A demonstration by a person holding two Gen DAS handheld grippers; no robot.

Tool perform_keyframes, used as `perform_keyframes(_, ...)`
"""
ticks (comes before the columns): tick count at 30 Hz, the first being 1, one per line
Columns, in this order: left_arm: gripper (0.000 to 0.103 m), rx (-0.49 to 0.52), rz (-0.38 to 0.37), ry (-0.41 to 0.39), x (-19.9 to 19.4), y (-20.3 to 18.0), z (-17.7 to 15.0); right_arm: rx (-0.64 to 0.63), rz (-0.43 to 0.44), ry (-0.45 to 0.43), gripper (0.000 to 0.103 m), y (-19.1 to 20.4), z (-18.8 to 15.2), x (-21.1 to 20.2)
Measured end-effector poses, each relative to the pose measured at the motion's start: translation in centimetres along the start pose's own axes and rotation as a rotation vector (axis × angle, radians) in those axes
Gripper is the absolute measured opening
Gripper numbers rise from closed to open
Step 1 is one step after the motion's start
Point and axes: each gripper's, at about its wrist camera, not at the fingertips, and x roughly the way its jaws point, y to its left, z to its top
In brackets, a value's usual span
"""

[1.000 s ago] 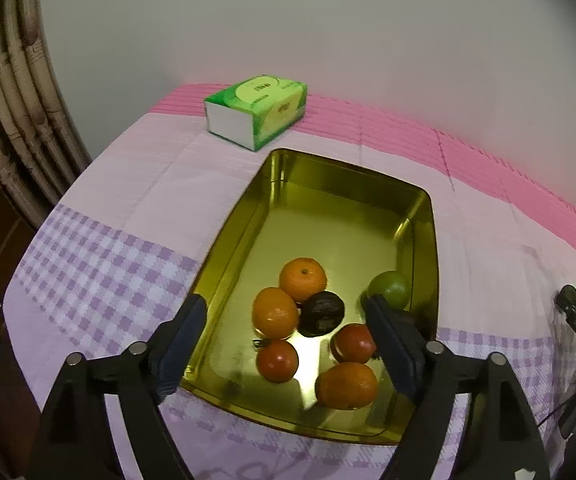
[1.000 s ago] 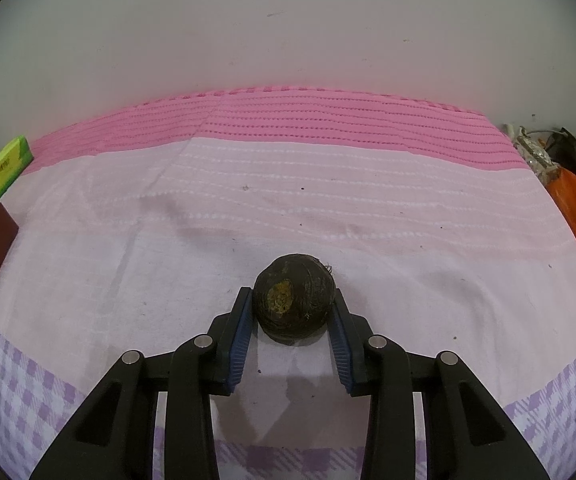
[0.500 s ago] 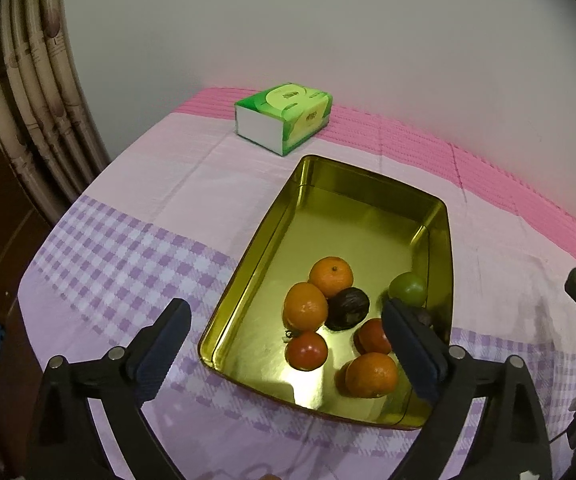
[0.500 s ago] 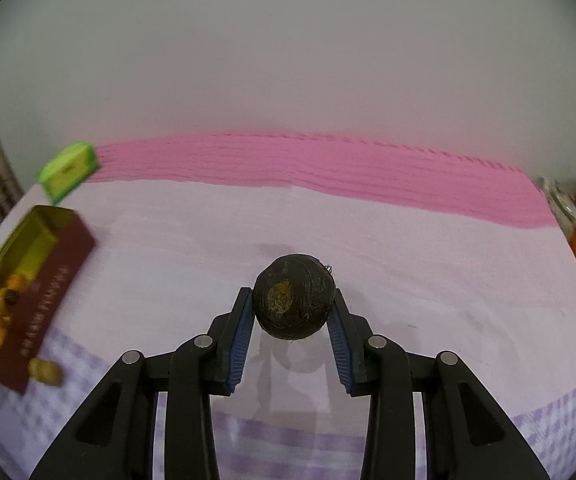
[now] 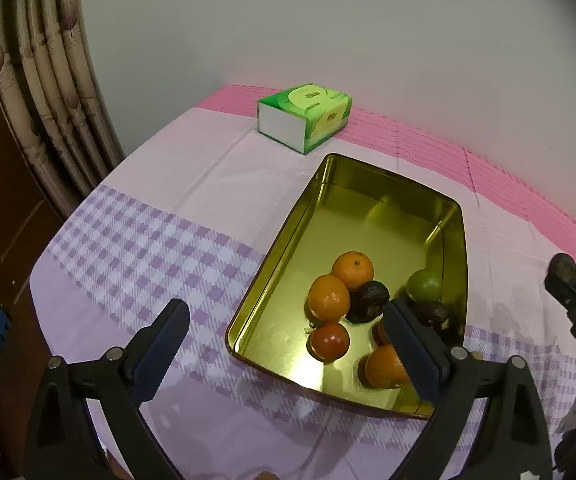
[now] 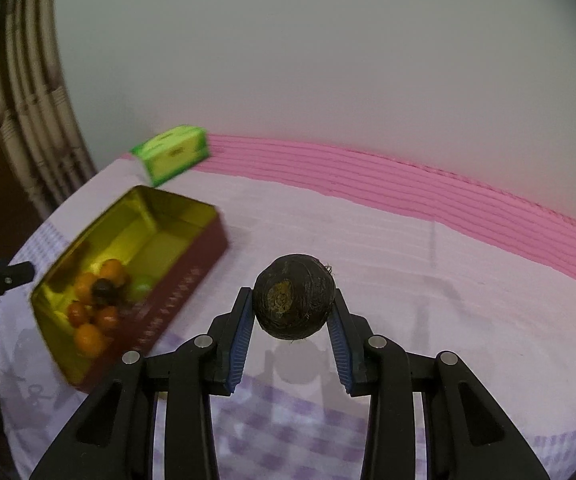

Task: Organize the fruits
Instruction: 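Carry held dark brown fruit over the tin tray with right tool, then lower dark brown fruit into the tray and open right tool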

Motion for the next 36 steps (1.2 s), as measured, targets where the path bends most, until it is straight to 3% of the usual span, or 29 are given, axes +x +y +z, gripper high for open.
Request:
perform_keyframes(13,0.097,-0.03,0.042,0.003,-0.8,1.8,-0.7,-0.119,0.17,0.055,0.037,8.9,0.5,1.8)
perform_keyframes(22,0.097,-0.073,0.053,-0.007,-0.8,2.9,-0.9,-0.192,0.215,0.086,0.037,12.5,0.4,2.9)
perform_keyframes(36,0.097,-0.065,0.039,-0.002,-0.2,2.8,-0.7,-0.226,0.222,0.135,0.038,14.6,0.1,5.7)
